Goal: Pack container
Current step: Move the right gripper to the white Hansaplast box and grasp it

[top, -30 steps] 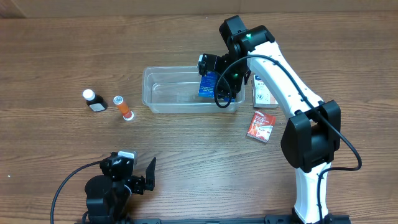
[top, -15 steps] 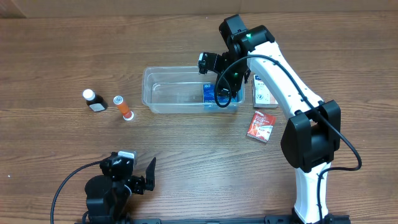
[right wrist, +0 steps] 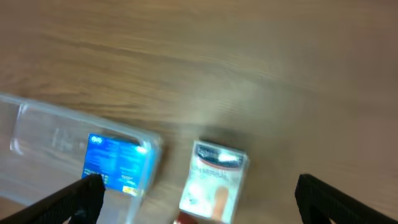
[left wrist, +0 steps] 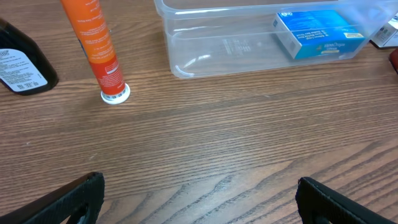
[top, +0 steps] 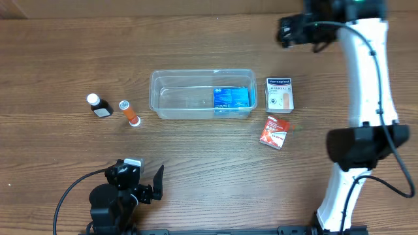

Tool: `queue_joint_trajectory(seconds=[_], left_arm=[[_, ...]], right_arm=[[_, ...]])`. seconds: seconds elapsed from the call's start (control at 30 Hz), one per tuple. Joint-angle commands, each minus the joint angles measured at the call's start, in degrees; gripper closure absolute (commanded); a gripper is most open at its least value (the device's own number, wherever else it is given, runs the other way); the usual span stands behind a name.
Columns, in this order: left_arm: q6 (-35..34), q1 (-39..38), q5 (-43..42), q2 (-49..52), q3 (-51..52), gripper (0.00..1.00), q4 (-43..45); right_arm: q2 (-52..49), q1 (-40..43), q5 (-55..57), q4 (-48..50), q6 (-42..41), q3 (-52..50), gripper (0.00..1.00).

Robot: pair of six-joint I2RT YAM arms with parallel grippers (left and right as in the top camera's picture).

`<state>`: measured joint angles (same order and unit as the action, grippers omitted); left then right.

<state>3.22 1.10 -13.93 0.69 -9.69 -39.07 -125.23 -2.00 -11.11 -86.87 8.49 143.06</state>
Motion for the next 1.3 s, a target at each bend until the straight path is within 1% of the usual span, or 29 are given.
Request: queue_joint_trajectory(seconds=[0.0,0.07,0.13,0.17,0.2,0.27,0.43,0.6,0.83,1.13,1.27], left_arm=[[0.63,-0.39,-0.04,-0.44,0.22,0.0,0.15],[0.63,-0.39,-0.04,-0.44,0.22,0.0,0.15],[0.63,-0.39,-0.04,-0.44,0.22,0.0,0.15],[0.66,-0.39,-0.04,-0.44,0.22,0.0,0.15],[0.66,-0.39,-0.04,-0.44,0.22,0.0,0.15],[0.66,-0.39,-0.04,-0.44,0.22,0.0,0.15],[0.63,-0.39,-0.04,-0.44,0.22,0.0,0.15],[0.66,-0.39,-0.04,-0.44,0.22,0.0,0.15],[0.63,-0.39,-0.04,-0.44,0.22,0.0,0.13],[0.66,-0.39,-0.04,-0.44,0.22,0.0,0.15],[0.63,-0.39,-0.04,-0.44,0.22,0.0,0.15]], right_arm=[[0.35,4.17,-7.69,-1.11,-4.24,-3.32,0.0],[0.33,4.98,-7.37,-1.05,-4.22,-6.45,0.0],[0.33,4.87,-5.64,0.15,-4.31,-11.69,0.0],[0.33,4.7,-4.68,1.14,-5.73,-14.23,0.0],[0.33,4.7,-2.8,2.91,-8.98,-17.7,0.0],[0.33,4.7,-1.99,5.53,-11.96,-22.49,0.0],[0.33,3.98,-0.96,10.54,-13.11,-31.47,0.0],[0.33,3.45,-0.46,13.55,-13.0,-36.44,0.0],[0.26,-0.76,1.05,17.77,-13.05,-42.27,0.0],[0.04,-0.94,1.29,22.08,-13.03,-46.82,0.0],[0.04,-0.94,4.15,24.28,-13.0,-47.89,0.0]])
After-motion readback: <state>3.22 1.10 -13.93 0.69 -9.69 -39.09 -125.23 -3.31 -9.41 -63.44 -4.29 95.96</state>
